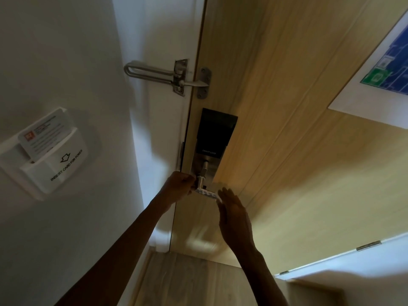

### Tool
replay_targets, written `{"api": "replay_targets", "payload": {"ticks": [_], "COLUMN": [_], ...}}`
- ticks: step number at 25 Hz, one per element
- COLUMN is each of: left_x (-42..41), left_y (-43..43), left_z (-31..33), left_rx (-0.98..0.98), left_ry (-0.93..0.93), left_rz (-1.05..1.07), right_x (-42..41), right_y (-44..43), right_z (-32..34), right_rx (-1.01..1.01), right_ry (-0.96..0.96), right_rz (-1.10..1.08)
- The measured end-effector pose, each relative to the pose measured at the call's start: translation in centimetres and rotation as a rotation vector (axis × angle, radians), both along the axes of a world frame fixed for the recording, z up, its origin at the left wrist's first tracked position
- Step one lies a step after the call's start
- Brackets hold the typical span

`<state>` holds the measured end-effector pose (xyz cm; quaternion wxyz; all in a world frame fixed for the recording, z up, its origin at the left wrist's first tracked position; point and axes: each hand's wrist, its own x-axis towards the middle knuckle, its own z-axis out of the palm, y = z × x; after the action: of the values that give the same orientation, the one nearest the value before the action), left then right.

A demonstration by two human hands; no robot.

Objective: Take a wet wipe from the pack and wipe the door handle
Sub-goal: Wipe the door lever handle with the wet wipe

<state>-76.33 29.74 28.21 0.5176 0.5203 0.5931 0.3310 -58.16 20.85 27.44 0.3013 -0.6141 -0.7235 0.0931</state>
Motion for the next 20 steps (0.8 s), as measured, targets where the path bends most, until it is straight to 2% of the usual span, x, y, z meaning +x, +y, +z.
{"api": "replay_targets", "payload": {"ticks": [2,6,9,11,15,17,20], "left_x": [0.1,0.1,0.1,0.0,0.1,0.0,0.0], "left_y": [-0.3,-0.6,-0.5,-0.4,-0.4,-0.5,-0.6], "left_z": [0.0,-0.1,0.0,0.0,0.0,0.1,0.2], "left_rx": [0.004,0.007,-0.006,-0.018,-0.040,-0.059,-0.056], "left_ry": [-0.006,-0.012,-0.039,-0.069,-0.098,-0.105,-0.101], "left_rz": [0.003,0.004,0.004,0.010,0.022,0.018,0.013], "right_x": [1.3,1.1,-0.1,1.2,0.5,-1.0,1.0], "right_y": [-0.8,0.8,-0.1,-0.8,0.9,0.5,-0.4], "right_z": [-0.8,-0.3,-0.5,-0.4,-0.1,-0.4,-0.5], "right_rx": [0.043,0.003,0.062,0.073,0.041,0.056,0.056], "right_ry": [-0.087,-0.107,-0.194,-0.187,-0.130,-0.154,-0.161], "right_rz": [0.050,-0.026,0.065,0.095,-0.022,0.014,0.076]}}
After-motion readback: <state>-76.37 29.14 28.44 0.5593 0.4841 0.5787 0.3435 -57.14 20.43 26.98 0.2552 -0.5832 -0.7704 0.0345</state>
